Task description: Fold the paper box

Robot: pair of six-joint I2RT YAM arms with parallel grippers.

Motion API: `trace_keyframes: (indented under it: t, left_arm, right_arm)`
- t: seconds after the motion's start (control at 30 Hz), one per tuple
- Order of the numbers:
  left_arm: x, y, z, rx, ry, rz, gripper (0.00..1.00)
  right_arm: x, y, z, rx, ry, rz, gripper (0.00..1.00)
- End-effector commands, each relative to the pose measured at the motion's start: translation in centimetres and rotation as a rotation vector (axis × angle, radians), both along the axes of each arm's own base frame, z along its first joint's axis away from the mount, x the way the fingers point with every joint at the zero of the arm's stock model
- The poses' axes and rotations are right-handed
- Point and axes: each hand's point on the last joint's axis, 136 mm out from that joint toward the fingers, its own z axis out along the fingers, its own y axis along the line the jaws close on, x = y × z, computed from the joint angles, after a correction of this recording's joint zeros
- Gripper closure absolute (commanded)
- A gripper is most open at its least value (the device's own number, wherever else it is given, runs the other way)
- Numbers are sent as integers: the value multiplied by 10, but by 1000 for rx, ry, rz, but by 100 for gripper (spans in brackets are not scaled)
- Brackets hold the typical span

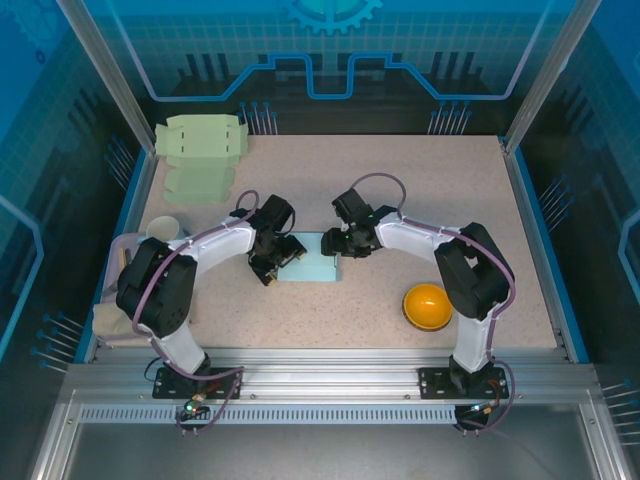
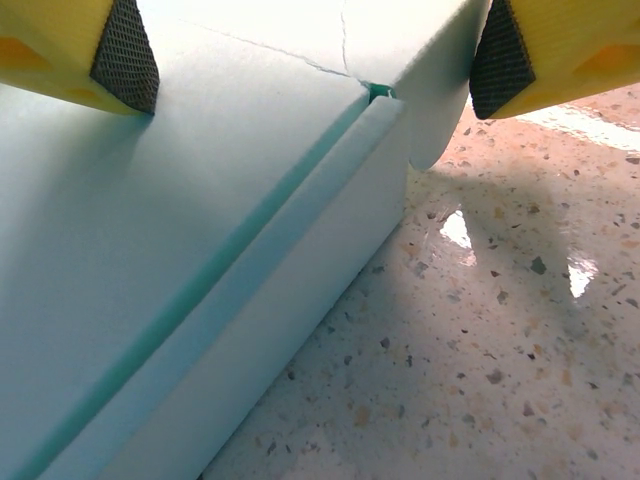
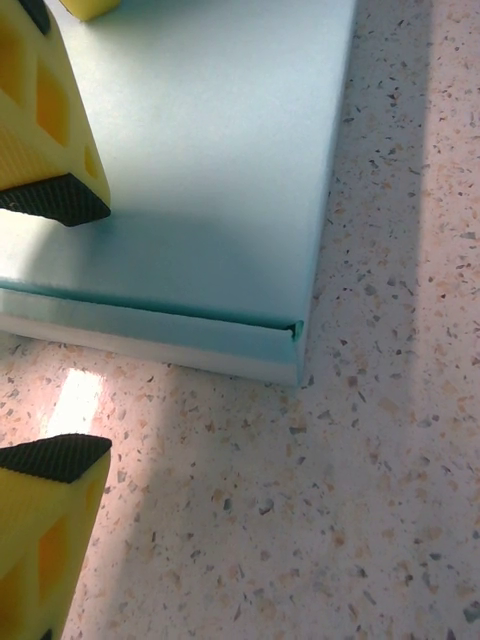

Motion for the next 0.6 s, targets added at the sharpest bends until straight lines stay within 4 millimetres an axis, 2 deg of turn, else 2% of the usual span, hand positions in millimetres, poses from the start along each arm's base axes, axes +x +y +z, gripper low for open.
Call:
trace_keyframes:
  t: [0.0,0.4,0.57]
  left_arm:
    - [-3,5,-11,48,26,-19,15]
    - [-3,6,-16,61,29,-25,19]
    - [-5,8,-18,67,35,-22,19]
  right_arm:
    - [-15,-18,-1,-79,15,9,39]
    - [-51,-12,30,-76,-37,52,40]
    - [-65,-1,24,-15,-9,48,42]
